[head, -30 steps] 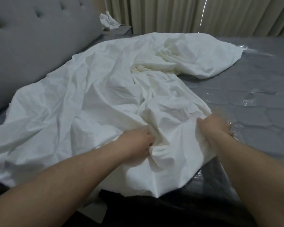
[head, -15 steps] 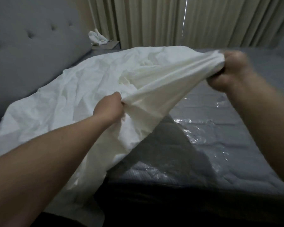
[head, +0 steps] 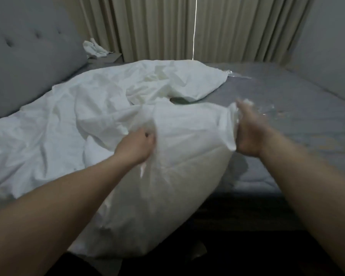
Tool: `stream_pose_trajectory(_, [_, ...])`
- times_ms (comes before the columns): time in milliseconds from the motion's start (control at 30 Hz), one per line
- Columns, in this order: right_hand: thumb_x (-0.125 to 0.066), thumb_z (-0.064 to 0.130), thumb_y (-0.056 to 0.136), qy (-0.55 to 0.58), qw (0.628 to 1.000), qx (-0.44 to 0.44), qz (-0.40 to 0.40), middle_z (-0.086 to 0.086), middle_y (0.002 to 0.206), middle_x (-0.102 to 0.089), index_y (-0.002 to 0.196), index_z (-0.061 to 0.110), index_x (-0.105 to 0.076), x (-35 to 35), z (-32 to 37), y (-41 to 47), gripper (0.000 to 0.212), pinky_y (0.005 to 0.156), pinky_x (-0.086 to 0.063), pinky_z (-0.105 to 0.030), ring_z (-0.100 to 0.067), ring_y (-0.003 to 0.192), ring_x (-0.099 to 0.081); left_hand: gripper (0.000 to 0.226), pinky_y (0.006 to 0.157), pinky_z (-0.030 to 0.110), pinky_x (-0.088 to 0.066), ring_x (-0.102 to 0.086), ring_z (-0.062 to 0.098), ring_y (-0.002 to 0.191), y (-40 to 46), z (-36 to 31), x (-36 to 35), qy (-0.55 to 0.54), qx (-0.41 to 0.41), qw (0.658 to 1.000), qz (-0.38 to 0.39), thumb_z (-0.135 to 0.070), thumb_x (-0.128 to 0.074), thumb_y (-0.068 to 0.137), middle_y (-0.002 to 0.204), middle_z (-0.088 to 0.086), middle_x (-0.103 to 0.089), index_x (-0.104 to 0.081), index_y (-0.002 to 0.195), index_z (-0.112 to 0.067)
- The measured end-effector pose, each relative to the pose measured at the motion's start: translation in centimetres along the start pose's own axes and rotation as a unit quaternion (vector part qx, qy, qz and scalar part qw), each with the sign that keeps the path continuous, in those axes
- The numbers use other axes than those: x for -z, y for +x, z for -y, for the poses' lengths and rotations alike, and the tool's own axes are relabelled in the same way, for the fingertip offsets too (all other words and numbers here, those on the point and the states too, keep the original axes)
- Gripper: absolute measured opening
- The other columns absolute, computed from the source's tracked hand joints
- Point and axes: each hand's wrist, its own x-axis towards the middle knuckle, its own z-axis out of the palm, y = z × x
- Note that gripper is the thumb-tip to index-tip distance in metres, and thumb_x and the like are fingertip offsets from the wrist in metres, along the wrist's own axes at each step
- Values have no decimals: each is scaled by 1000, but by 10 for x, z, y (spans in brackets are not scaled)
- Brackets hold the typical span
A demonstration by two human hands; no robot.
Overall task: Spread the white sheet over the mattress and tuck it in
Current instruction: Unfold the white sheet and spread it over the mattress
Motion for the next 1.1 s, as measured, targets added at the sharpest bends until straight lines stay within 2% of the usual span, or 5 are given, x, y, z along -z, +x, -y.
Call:
stream_pose_trajectory(233, [-46,31,107,-11,990,-129,-54,-13,128,-70,135,2,-59,-32,-76,-16,43,97,-55,-44,-28,110,-69,89,82,40,-49,-59,23,99,-79,-53,-29,48,-137,979,140,-93,-46,71,109,-1,-60,-57,119,-19])
stream_pose_trajectory(533, [-35,36,108,126,992,-16,-6,-22,116,-74,118,-2,-65,-53,-74,-40,49,84,-60,-44,-34,93,-76,25,82,36,-46,-58,25,97,-92,-22,1,30,-170,969,175,-8,-51,88,103,-1,-62,-59,104,-26])
stream_pose_trajectory(700, [-47,34,107,123,981,-48,-142,-15,120,-74,134,8,-63,-13,-109,-1,41,96,-57,-49,-34,108,-72,15,85,37,-51,-61,24,89,-84,11,17,255,-83,871,411,-8,-63,85,96,3,-64,-66,98,-14])
stream_pose_trajectory(833, [-51,17,103,72,983,-21,-168,-16,114,-75,131,9,-63,1,-126,28,31,80,-61,-46,-34,101,-73,36,100,45,-51,-71,17,104,-45,-10,21,-26,63,887,457,-33,-69,86,112,-4,-71,-66,121,-22])
stream_pose_trajectory(1100, [-57,-1,97,-230,919,-23,319,1,103,-66,114,11,-67,6,-129,2,23,85,-49,-26,-13,98,-59,35,54,23,-46,-61,28,74,54,-121,-45,-190,103,963,162,-33,-71,92,94,13,-63,-60,108,-4])
